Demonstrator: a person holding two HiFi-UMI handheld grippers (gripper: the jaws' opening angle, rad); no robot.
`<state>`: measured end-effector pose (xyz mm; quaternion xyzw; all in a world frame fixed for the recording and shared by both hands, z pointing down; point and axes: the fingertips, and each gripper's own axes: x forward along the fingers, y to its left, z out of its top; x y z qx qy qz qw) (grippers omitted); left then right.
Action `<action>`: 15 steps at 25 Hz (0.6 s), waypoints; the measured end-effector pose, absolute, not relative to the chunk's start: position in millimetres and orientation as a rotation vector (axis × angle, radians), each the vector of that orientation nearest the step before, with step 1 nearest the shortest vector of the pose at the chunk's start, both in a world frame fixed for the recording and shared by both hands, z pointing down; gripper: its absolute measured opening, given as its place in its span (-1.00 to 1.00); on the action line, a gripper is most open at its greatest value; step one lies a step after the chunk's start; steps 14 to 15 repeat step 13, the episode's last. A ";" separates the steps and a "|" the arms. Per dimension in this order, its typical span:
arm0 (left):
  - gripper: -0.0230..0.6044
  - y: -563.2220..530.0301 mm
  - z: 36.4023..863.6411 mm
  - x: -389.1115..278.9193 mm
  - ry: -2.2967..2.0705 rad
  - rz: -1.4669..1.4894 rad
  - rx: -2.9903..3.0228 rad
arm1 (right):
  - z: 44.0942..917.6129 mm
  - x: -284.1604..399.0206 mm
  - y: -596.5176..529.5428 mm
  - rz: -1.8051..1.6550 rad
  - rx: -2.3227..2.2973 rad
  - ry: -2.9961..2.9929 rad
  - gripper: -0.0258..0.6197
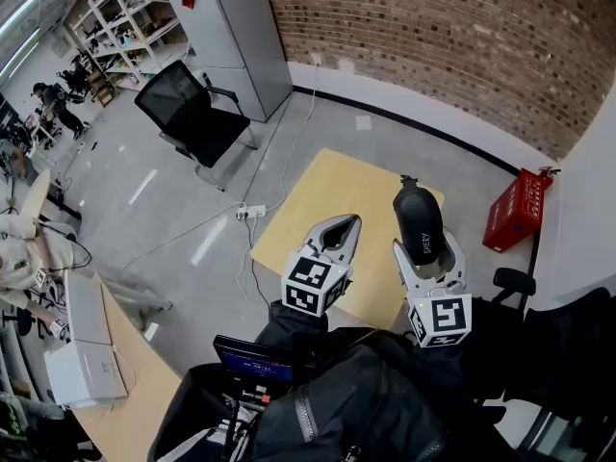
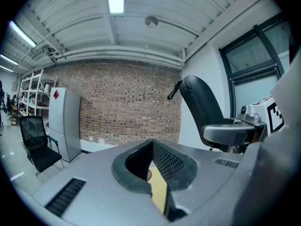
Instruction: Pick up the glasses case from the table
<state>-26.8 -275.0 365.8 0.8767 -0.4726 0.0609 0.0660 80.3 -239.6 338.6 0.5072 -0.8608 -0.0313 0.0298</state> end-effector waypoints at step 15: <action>-0.93 -269.9 369.0 -21.1 -1.413 0.186 2.628 | 344.3 88.0 -234.8 -0.081 1.571 -2.646 0.12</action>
